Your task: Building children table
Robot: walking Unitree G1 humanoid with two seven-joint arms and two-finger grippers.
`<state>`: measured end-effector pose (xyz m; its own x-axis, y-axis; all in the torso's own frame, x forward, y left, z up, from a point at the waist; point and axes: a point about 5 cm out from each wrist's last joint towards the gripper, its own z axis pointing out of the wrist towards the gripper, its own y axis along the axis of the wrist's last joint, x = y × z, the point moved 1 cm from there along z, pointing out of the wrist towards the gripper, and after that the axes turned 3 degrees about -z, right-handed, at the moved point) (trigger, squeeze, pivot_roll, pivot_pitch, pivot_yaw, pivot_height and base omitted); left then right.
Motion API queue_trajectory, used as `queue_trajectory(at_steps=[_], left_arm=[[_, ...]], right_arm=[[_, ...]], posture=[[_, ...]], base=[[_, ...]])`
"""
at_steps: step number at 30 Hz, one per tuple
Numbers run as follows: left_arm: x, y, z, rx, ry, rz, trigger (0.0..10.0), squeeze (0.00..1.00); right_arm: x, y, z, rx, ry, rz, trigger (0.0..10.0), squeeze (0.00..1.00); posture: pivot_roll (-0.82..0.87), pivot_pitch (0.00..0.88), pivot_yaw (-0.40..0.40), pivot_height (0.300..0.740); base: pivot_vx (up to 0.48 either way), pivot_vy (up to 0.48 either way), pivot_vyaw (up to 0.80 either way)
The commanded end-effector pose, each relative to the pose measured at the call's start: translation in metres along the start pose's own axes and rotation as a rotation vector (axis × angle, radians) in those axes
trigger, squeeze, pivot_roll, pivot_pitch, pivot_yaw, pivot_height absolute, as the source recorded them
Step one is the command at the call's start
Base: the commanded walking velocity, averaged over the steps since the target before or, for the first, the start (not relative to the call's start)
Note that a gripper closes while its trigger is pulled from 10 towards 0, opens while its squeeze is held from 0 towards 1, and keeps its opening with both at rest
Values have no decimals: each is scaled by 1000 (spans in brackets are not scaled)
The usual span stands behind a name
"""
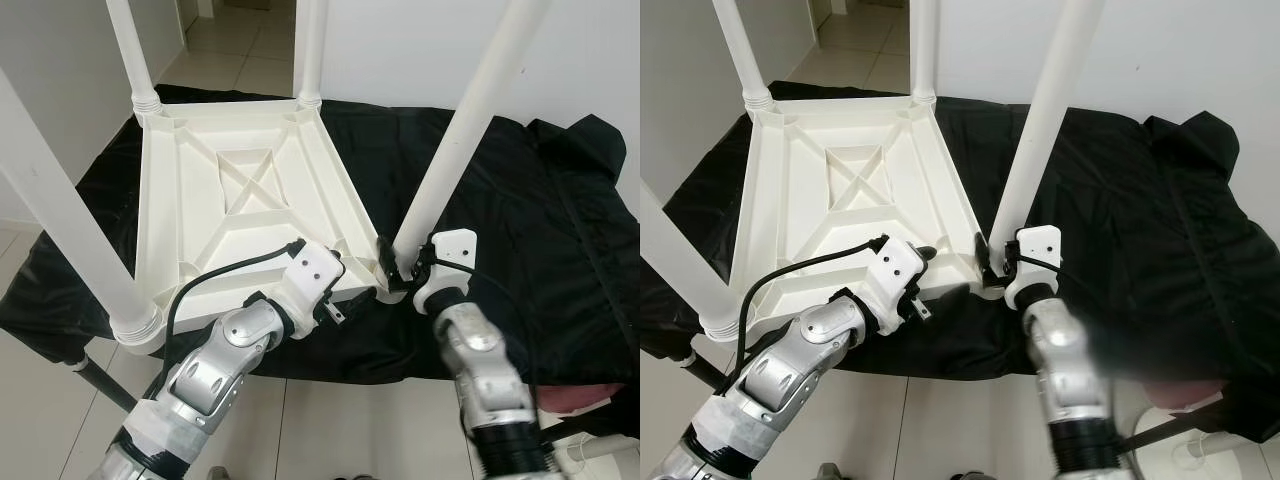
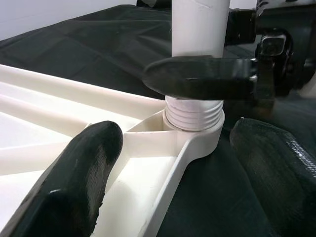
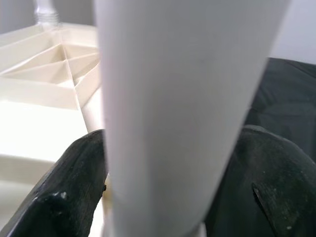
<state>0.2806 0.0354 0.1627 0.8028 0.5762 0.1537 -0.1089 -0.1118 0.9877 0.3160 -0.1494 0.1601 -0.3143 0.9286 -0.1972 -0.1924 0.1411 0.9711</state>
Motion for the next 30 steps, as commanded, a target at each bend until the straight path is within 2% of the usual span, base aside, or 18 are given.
queue_trajectory(at_steps=[1, 3, 5, 7, 10, 11, 13, 14, 21, 22, 24, 25, 29, 30], left_arm=[[-6, -2, -1, 16, -85, -1, 10000, 0], [-6, -2, -1, 16, -85, -1, 10000, 0], [-6, -2, -1, 18, -87, 4, 10000, 0], [-5, -1, 0, 17, -88, 6, 10000, 0], [-5, -1, 1, 16, -88, 6, 10000, 0], [-5, 0, 2, 14, -90, 9, 10000, 0], [-4, 1, 3, 12, -92, 11, 10000, 0], [-5, 1, 3, 10, -93, 12, 10000, 0], [-3, 1, 2, 7, -78, 7, 10000, 0], [-4, 1, 1, 8, -77, 7, 10000, 0], [-4, 0, 1, 9, -77, 7, 10000, 0], [-4, 0, 2, 8, -78, 5, 10000, 0], [-5, 1, 2, 6, -81, 4, 10000, 0], [-5, 1, 2, 9, -81, 6, 10000, 0]], right_arm=[[2, -3, 1, 4, 29, 8, 10000, 0], [1, -3, 1, 3, 30, 7, 10000, 0], [3, -4, 5, 3, 153, -3, 10000, 0], [5, -5, 7, 5, 227, -9, 10000, 0], [6, -7, 9, 16, 254, -35, 10000, 0], [6, -9, 13, 29, 282, -51, 2627, 0], [5, -11, 16, 38, 301, -62, 2627, 0], [3, -13, 18, 48, 317, -60, 0, 0], [-10, -16, 14, 72, 298, -30, 0, 0], [-12, -17, 14, 83, 281, -38, 2980, 0], [-14, -18, 14, 89, 275, -43, 2980, 0], [-15, -18, 15, 87, 267, -21, 10000, 0], [-15, -15, 17, 74, 252, 8, 10000, 0], [-16, -15, 17, 80, 215, 1, 10000, 0]], posture=[[42, 84, -66, 740], [42, 84, -66, 740], [42, 81, -64, 740], [41, 80, -63, 740], [39, 77, -58, 740], [40, 72, -58, 740], [40, 72, -58, 740], [43, 69, -61, 740], [45, 71, -71, 740], [44, 73, -71, 740], [44, 73, -71, 740], [40, 75, -70, 740], [39, 76, -70, 740], [36, 78, -70, 740]], base=[[0, 0, 0], [0, 0, 0], [0, 0, 0], [0, 0, 0], [0, 0, 0], [0, 0, 0], [0, 0, 0], [0, 0, 0], [0, 0, 0], [0, 0, 0], [0, 0, 0], [0, 0, 0], [0, 0, 0], [0, 0, 0]])
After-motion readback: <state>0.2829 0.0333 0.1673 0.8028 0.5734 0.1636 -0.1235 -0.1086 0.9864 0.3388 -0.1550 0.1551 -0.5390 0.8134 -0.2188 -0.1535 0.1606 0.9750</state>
